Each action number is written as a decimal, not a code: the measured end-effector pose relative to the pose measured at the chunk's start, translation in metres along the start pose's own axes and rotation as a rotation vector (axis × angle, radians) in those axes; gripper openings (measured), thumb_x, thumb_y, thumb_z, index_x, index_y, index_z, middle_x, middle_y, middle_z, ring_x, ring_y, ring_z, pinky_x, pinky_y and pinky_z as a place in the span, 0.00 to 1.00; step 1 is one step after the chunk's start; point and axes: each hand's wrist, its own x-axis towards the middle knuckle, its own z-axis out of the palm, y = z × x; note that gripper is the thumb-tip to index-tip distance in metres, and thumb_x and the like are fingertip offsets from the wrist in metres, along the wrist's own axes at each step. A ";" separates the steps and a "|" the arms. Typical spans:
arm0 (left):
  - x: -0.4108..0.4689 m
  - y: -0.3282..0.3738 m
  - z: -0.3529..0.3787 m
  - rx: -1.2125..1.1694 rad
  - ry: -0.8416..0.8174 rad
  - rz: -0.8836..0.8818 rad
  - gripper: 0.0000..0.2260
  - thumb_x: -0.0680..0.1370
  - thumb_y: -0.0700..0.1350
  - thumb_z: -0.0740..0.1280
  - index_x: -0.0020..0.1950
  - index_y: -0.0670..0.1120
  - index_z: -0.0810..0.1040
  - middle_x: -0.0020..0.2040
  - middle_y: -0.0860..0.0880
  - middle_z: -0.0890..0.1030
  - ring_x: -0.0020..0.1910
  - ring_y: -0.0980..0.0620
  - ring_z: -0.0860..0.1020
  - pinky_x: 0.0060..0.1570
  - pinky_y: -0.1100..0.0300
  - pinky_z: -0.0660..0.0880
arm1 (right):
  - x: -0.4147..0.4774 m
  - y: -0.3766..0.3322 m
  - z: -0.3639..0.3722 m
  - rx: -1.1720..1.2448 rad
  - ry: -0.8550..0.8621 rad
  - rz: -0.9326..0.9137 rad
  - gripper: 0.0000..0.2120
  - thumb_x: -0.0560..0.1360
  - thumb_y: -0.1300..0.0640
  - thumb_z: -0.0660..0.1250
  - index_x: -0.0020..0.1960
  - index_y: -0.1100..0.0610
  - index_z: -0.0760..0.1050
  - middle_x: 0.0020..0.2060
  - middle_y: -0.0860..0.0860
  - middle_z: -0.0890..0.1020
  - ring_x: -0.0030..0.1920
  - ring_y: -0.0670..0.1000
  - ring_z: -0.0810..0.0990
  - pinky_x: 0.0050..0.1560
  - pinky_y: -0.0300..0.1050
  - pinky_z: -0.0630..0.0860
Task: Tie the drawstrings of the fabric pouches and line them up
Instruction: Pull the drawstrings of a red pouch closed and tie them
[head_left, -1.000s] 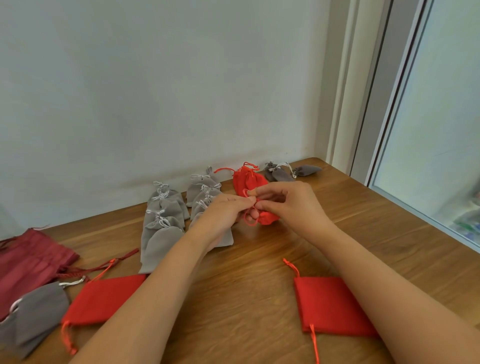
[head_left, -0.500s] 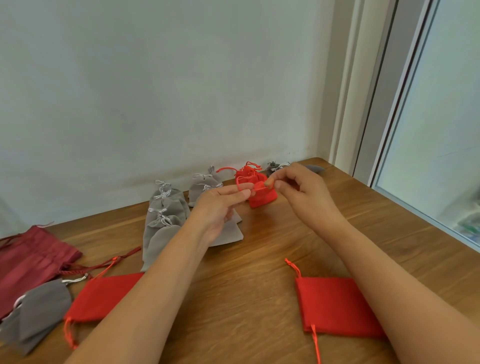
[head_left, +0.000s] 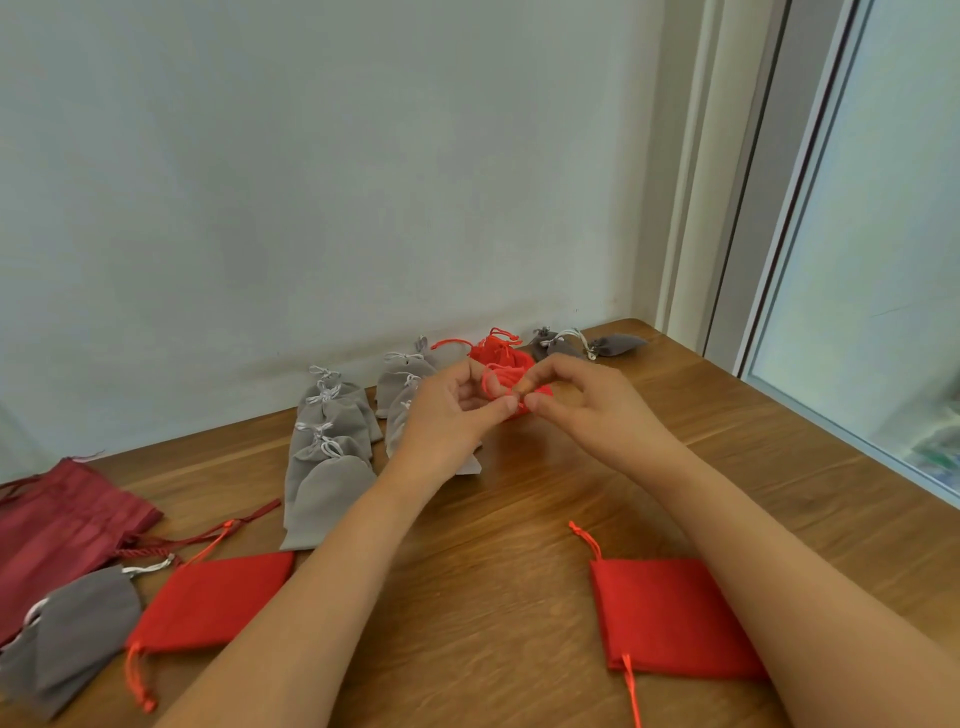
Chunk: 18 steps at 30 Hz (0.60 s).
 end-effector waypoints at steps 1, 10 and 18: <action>0.000 -0.002 -0.001 0.008 -0.003 0.009 0.12 0.72 0.31 0.71 0.38 0.44 0.72 0.38 0.49 0.81 0.38 0.58 0.81 0.44 0.66 0.76 | 0.000 0.001 0.002 0.001 -0.020 0.007 0.09 0.74 0.59 0.71 0.46 0.45 0.77 0.44 0.41 0.82 0.49 0.41 0.78 0.52 0.37 0.71; -0.002 -0.023 -0.008 0.015 -0.074 -0.060 0.11 0.75 0.32 0.68 0.38 0.45 0.71 0.36 0.55 0.79 0.43 0.51 0.75 0.47 0.60 0.71 | 0.000 0.009 0.012 -0.123 -0.090 0.022 0.13 0.75 0.62 0.67 0.57 0.51 0.80 0.39 0.47 0.80 0.31 0.36 0.74 0.34 0.30 0.67; -0.002 -0.026 -0.008 0.002 -0.051 -0.059 0.10 0.75 0.32 0.68 0.41 0.45 0.71 0.34 0.57 0.78 0.41 0.56 0.77 0.43 0.64 0.73 | 0.000 0.010 0.020 0.026 -0.073 0.007 0.07 0.75 0.58 0.69 0.53 0.55 0.76 0.50 0.46 0.82 0.51 0.41 0.79 0.51 0.36 0.74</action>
